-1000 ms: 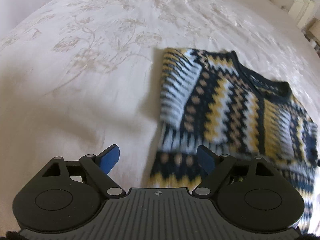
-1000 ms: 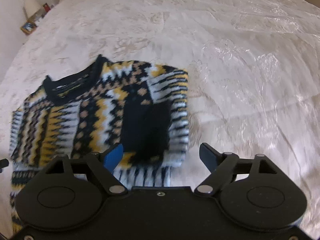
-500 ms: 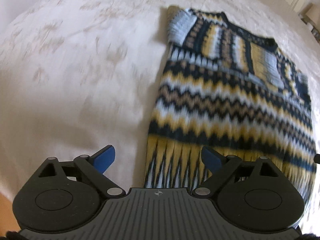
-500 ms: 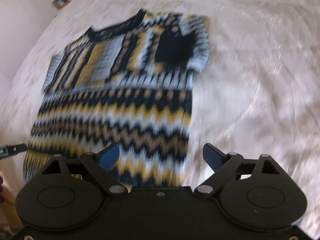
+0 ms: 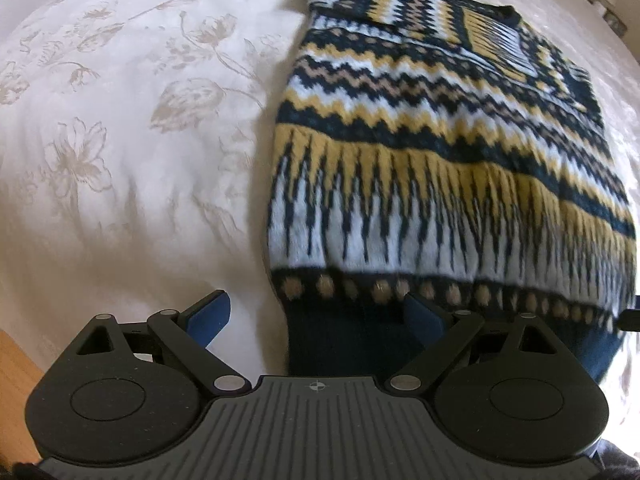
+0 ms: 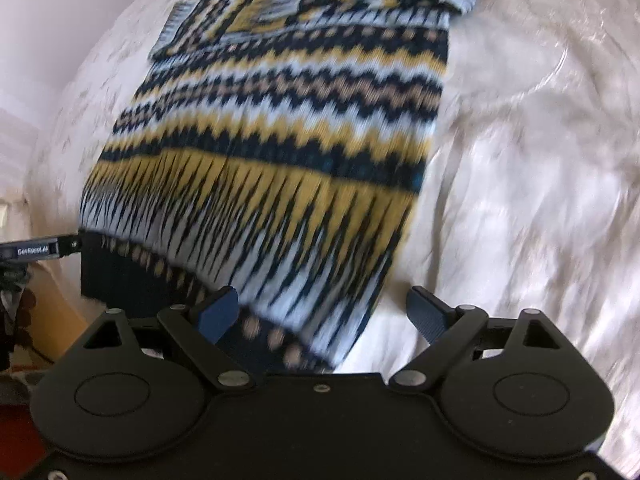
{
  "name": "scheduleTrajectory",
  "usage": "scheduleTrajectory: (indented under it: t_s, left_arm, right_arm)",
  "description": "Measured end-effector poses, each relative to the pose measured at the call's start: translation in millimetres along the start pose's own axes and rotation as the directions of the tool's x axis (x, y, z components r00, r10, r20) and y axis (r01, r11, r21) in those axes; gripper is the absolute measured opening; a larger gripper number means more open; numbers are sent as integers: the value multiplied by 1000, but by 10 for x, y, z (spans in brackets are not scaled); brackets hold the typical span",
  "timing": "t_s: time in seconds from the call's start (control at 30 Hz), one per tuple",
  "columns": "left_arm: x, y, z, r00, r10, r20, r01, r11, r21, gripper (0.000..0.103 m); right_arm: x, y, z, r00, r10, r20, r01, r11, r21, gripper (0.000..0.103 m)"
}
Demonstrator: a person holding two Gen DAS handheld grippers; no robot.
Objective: Fold small clothes
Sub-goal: 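Close both tools on the navy ribbed hem of the sweater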
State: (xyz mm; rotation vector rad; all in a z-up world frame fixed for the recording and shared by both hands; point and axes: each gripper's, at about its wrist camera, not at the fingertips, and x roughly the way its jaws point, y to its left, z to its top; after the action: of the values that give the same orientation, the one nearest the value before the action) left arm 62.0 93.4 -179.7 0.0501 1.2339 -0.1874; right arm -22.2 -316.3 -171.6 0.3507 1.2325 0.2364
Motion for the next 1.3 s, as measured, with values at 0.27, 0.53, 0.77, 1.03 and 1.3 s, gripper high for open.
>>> scheduleTrajectory:
  t_s: [0.27, 0.53, 0.77, 1.03, 1.3]
  left_arm:
    - [-64, 29, -181, 998, -55, 26, 52, 992, 114, 94]
    - [-81, 107, -301, 995, -84, 54, 75, 987, 143, 94]
    - [-3, 74, -260, 993, -104, 59, 92, 981, 172, 94]
    - [170, 50, -196, 995, -96, 31, 90, 984, 156, 94]
    - [331, 53, -150, 994, -111, 0, 110, 984, 143, 102]
  right_arm:
    - [-12, 207, -299, 999, -32, 19, 31, 998, 50, 92]
    - [-1, 389, -508, 997, -56, 44, 53, 996, 69, 93]
    - [52, 406, -601, 995, -69, 69, 58, 988, 140, 93]
    - [153, 403, -612, 995, -63, 78, 46, 978, 201, 94]
    - [272, 370, -538, 997, -33, 68, 17, 974, 227, 99]
